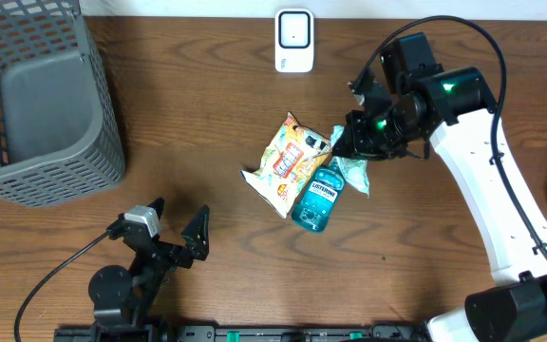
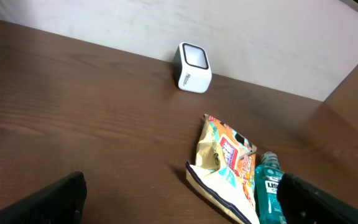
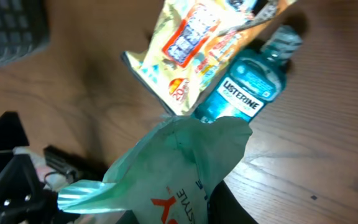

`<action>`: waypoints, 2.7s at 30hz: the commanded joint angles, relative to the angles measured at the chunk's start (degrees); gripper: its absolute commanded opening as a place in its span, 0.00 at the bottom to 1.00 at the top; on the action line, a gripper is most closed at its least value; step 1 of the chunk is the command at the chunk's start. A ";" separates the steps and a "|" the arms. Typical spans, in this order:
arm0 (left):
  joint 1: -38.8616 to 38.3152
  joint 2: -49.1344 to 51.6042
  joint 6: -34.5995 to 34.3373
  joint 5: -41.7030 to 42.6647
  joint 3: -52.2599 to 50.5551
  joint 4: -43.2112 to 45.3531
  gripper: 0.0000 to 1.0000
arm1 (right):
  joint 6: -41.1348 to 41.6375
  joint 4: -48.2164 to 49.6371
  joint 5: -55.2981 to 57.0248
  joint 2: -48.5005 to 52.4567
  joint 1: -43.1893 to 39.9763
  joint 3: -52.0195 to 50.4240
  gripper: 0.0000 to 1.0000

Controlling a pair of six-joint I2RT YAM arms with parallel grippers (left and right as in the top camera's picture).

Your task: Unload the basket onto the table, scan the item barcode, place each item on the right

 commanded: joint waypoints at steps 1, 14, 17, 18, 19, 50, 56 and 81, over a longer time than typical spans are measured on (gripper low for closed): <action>-0.17 -0.35 0.74 -0.31 0.57 0.02 0.98 | 2.05 0.07 0.22 -0.48 0.68 0.26 0.01; -0.17 -0.35 0.74 -0.31 0.57 0.00 0.98 | -7.69 4.28 -2.23 -0.42 1.07 0.26 0.01; -0.17 -0.35 0.74 -0.28 0.57 0.00 0.98 | -7.69 9.18 7.54 -0.13 2.12 0.24 0.01; -0.17 -0.35 0.74 -0.28 0.57 0.02 0.98 | -7.72 11.67 10.47 0.11 2.56 0.24 0.01; -0.17 -0.35 0.74 -0.31 0.57 0.00 0.98 | -7.72 14.12 12.70 0.48 3.02 0.22 0.01; -0.17 -0.35 0.74 -0.28 0.57 0.00 0.98 | -17.79 81.96 32.11 29.55 6.08 5.38 0.01; -0.17 -0.35 0.74 -0.28 0.57 0.02 0.98 | -18.03 77.90 32.59 39.17 5.92 19.71 0.01; -0.17 -0.35 0.74 -0.28 0.57 0.00 0.98 | -14.51 48.17 41.40 50.45 5.88 48.41 0.01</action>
